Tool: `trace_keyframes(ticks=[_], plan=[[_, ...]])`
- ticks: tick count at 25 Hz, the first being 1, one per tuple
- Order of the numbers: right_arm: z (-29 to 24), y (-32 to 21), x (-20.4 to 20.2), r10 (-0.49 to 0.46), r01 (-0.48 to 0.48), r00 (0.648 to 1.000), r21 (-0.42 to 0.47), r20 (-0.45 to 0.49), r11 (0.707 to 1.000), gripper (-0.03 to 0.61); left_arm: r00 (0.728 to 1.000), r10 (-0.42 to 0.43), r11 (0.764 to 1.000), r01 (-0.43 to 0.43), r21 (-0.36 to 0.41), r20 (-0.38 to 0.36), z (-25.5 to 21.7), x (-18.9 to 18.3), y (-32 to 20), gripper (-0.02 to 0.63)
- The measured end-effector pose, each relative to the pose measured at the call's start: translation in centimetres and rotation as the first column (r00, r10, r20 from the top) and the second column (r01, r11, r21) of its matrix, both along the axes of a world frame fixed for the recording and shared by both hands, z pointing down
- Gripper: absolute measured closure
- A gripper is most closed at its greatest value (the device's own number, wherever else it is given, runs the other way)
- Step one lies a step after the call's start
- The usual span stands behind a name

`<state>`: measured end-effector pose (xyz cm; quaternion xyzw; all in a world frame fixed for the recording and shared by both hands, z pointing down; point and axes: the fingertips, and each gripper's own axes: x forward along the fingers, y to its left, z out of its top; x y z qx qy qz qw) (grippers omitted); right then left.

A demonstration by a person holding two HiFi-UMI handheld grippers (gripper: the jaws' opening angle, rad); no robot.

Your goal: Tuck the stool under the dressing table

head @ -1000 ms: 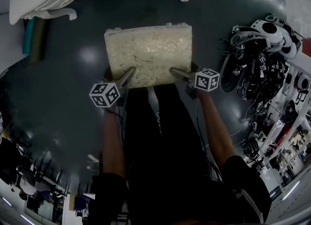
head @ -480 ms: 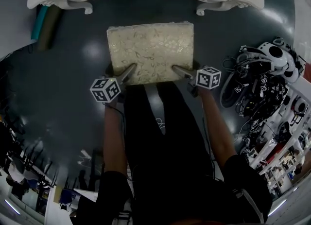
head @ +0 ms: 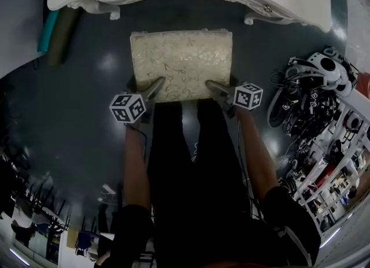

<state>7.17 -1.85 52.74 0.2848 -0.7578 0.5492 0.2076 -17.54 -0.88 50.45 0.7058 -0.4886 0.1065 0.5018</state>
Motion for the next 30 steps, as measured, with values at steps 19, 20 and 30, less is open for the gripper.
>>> trace_keyframes(ticks=[19,20,30], plan=[[5.4,-4.9,-9.4,-0.032,0.032,0.999,0.009,0.030,0.999,0.009,0.999,-0.016,1.000,0.016,0.024,0.032,4.6,-9.4,-4.6,0.117],[6.2,-5.2,-9.7,-0.029,0.029,0.999,0.009,0.027,1.000,0.009,0.999,-0.009,1.000,0.008,0.028,0.031,5.4,-9.7,-5.1,0.117],[11.8,-7.1,-12.7,0.019,-0.019,1.000,0.015,-0.007,1.000,0.009,1.000,0.030,0.999,-0.030,0.023,-0.003,11.9,-12.7,-7.9,0.117]])
